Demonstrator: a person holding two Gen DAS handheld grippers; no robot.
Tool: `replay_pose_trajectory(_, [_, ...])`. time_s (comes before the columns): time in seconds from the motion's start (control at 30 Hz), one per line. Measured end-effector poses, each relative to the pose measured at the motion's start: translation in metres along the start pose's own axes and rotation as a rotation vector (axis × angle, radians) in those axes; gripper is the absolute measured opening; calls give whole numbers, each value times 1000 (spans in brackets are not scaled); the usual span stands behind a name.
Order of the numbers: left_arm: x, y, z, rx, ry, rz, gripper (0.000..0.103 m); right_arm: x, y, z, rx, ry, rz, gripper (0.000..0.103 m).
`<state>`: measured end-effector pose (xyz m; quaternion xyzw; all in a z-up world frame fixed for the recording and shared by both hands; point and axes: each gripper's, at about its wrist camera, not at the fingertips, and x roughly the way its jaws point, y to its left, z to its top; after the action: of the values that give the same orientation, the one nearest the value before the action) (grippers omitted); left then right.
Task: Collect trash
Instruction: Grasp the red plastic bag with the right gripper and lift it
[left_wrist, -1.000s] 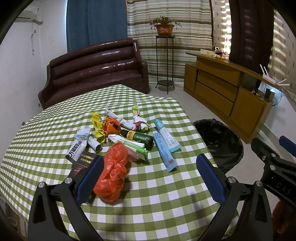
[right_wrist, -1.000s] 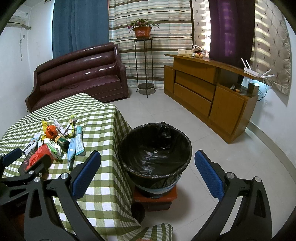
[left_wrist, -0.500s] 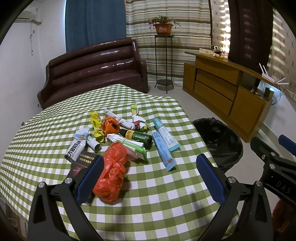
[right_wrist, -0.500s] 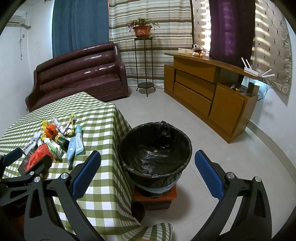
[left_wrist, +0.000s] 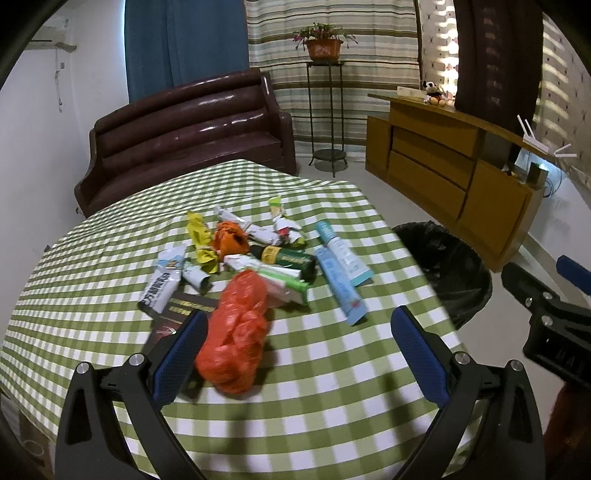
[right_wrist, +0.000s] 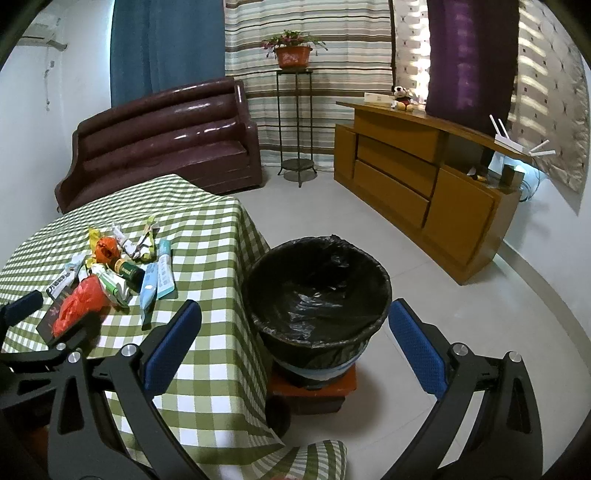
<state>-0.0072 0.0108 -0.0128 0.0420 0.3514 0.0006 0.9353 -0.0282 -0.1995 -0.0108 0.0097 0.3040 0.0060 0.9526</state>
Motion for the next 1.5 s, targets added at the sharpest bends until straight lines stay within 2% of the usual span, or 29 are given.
replay_pose_trajectory(0.3, [-2, 50, -11, -17, 25, 59, 96, 1, 19, -1, -25, 36, 33, 97])
replay_pose_trajectory(0.37, [-2, 64, -16, -14, 33, 71, 96, 2, 24, -2, -32, 46, 39, 90])
replay_pose_trajectory(0.43, [-2, 73, -21, -8, 39, 79, 96, 4, 29, -3, -37, 62, 51, 89])
replay_pose_trajectory(0.63, [-4, 95, -31, -11, 62, 71, 96, 10, 46, -3, -50, 84, 72, 88])
replay_pose_trajectory(0.77, [-4, 102, -35, -24, 76, 66, 96, 10, 58, -2, -29, 113, 112, 80])
replay_pose_trajectory(0.97, [-17, 116, -37, -38, 66, 63, 96, 3, 100, 4, -58, 110, 205, 80])
replay_pose_trajectory(1.17, [-19, 141, -40, -69, 66, 91, 96, 3, 150, 5, -103, 119, 274, 80])
replay_pose_trajectory(1.3, [-21, 158, -43, -77, 58, 129, 96, 8, 176, 3, -144, 128, 284, 80])
replay_pose_trajectory(1.5, [-15, 175, -49, -97, 70, 136, 96, 24, 196, -5, -184, 169, 253, 78])
